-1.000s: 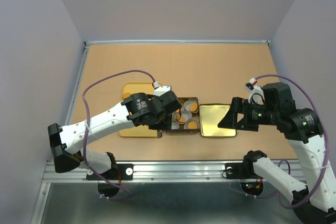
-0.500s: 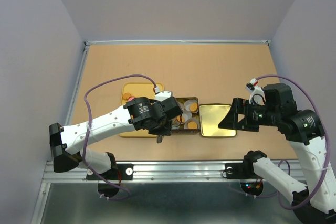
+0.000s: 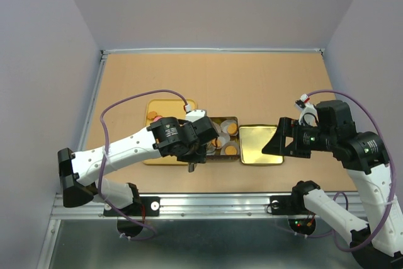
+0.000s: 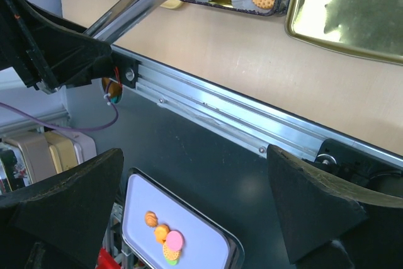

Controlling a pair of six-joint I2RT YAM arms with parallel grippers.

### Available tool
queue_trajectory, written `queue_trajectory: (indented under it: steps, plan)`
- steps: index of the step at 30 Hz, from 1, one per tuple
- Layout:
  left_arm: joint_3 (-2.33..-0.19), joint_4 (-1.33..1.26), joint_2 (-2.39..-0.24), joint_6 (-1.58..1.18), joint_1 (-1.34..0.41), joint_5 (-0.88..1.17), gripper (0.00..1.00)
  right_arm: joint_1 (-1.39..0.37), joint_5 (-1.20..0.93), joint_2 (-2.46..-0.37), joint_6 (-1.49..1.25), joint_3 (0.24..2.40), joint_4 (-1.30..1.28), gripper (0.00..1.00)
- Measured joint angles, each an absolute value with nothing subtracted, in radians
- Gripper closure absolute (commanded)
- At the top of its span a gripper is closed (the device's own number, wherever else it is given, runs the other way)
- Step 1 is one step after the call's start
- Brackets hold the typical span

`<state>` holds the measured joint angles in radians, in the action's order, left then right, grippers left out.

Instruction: Pack the cookies

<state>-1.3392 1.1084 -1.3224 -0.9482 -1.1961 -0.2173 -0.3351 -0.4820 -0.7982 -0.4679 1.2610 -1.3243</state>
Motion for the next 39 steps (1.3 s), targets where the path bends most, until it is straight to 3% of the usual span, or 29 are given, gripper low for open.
queue_trajectory:
  steps: [29,33,39]
  plan:
    - [-1.366,1.112,-1.246,-0.973,-1.179,-0.253,0.45,-0.335,-0.482,-0.786,-0.468,1.259,-1.324,0.0]
    - [-1.402,1.119,-1.252,-0.959,-1.102,-0.267,0.43,-0.335,-0.482,-0.786,-0.468,1.259,-1.324,0.0]
    - [-1.547,1.105,-1.305,-0.826,-0.848,-0.311,0.36,-0.335,-0.476,-0.791,-0.467,1.253,-1.326,0.0]
